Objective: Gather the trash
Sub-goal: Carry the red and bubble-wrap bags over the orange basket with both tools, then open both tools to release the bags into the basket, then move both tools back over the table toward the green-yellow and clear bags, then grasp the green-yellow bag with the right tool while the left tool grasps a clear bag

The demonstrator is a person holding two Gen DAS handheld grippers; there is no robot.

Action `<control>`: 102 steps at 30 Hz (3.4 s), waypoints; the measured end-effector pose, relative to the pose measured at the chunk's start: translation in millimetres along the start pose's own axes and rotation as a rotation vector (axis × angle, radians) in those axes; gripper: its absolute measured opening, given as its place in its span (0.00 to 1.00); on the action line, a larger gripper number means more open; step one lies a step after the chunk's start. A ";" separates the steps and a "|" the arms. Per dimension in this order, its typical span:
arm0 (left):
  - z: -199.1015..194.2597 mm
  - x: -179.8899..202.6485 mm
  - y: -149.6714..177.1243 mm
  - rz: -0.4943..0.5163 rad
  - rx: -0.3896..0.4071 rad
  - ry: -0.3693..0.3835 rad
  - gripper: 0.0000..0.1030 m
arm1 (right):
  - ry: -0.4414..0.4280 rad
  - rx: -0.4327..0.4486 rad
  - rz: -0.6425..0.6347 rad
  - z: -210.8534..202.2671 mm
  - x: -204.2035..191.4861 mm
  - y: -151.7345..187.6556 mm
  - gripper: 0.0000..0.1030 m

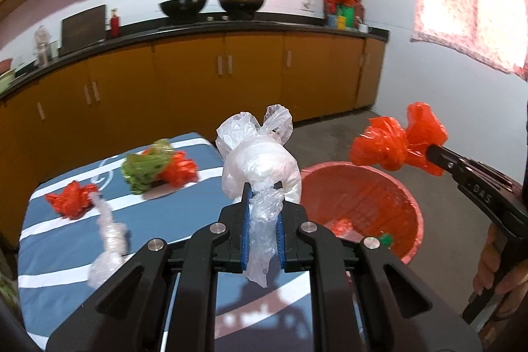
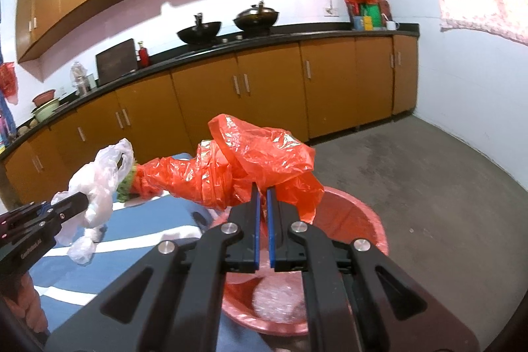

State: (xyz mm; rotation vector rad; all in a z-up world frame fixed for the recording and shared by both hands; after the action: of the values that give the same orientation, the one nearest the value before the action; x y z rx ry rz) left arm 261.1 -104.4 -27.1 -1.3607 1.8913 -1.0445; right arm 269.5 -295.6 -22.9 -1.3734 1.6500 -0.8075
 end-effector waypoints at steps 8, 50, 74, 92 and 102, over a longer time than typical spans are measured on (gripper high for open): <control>25.9 38.5 2.9 0.036 -0.023 0.077 0.12 | 0.056 -0.024 0.034 13.2 40.0 7.7 0.05; 63.9 -3.4 13.3 -0.011 -0.009 0.037 0.39 | 0.054 -0.061 0.078 65.4 44.8 23.2 0.34; -23.9 -272.1 104.2 -0.273 -0.007 -0.387 0.54 | -0.332 -0.124 -0.187 142.3 -260.2 56.0 0.64; -22.8 -312.8 123.5 -0.330 -0.013 -0.389 0.59 | -0.227 -0.120 -0.366 224.6 -332.2 61.5 0.04; -0.1 -279.2 113.0 -0.322 -0.026 -0.290 0.59 | -0.314 -0.133 -0.247 183.6 -308.4 72.7 0.03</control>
State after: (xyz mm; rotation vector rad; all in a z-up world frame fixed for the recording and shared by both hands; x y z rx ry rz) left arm 292.0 180.4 -119.9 -1.7678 1.5120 -0.9109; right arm 420.3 26.1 -111.6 -1.7257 1.3264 -0.5892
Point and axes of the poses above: each gripper's, at about its wrist camera, not at the fingertips, and z roughly the way its jaws point, x to its right, y to its underside, the point moved 9 cm from there along z, roughly the way its jaws point, and after that the axes turned 2 degrees about z, right-handed, at the moved point
